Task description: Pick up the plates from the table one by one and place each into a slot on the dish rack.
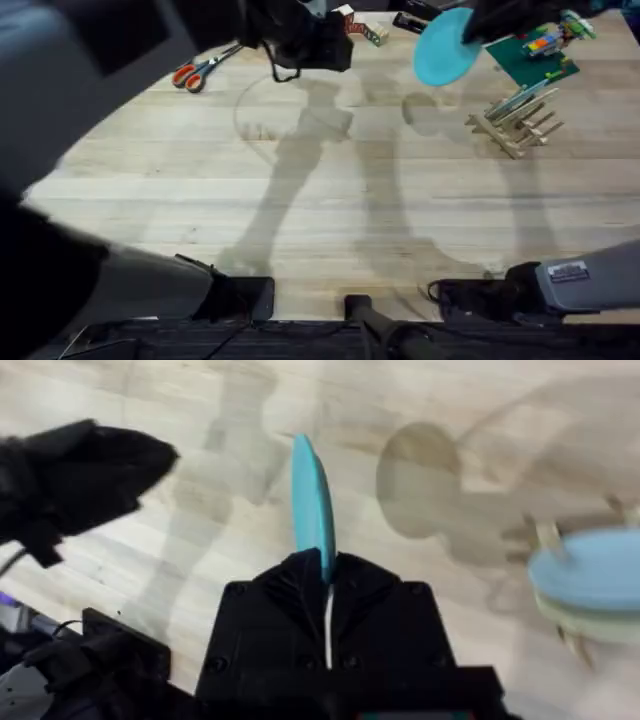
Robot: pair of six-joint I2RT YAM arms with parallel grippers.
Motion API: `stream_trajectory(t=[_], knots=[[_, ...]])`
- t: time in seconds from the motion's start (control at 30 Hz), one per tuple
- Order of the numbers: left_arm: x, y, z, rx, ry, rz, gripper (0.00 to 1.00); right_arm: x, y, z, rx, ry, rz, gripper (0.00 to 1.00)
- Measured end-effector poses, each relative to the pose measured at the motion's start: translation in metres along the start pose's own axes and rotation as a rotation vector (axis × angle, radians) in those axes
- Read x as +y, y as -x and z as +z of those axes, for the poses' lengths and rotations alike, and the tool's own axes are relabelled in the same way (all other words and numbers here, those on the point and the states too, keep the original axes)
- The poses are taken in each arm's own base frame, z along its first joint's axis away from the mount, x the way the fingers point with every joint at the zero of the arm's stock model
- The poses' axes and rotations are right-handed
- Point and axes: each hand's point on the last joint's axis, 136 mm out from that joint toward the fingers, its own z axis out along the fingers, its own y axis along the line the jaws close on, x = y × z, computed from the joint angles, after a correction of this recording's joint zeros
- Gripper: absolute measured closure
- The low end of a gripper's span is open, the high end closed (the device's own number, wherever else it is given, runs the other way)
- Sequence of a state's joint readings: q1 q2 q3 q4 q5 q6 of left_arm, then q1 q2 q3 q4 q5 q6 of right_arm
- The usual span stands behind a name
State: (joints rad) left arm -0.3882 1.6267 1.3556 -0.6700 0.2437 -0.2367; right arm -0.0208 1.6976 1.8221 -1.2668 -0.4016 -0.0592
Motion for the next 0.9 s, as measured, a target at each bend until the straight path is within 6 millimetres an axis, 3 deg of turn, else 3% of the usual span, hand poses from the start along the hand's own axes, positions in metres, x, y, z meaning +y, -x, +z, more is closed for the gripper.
stream_trajectory(t=[0.13, 0.37, 0.6, 0.7, 0.73, 0.77, 0.9], knots=[[0.011, -0.013, -0.035, 0.018, 0.099, 0.091, 0.961, 0.005, -0.021, -0.035, -0.021, -0.072, 0.035, 0.969], [0.016, -0.019, -0.088, -0.028, 0.190, 0.219, 0.961, 0.008, -0.062, -0.083, -0.055, -0.192, 0.126, 0.970], [0.007, -0.015, -0.137, -0.141, 0.201, 0.275, 0.961, -0.004, -0.106, -0.116, -0.053, -0.348, 0.314, 0.970], [0.004, -0.014, -0.151, -0.182, 0.201, 0.285, 0.957, -0.009, -0.110, -0.124, -0.094, -0.393, 0.391, 0.970], [0.003, -0.014, -0.154, -0.191, 0.201, 0.288, 0.908, -0.011, -0.111, -0.127, -0.107, -0.408, 0.418, 0.970], [0.003, -0.014, -0.156, -0.196, 0.202, 0.294, 0.791, -0.013, -0.112, -0.129, -0.118, -0.422, 0.442, 0.970], [0.003, -0.014, -0.156, -0.195, 0.204, 0.294, 0.163, -0.022, -0.113, -0.133, -0.152, -0.475, 0.534, 0.970]])
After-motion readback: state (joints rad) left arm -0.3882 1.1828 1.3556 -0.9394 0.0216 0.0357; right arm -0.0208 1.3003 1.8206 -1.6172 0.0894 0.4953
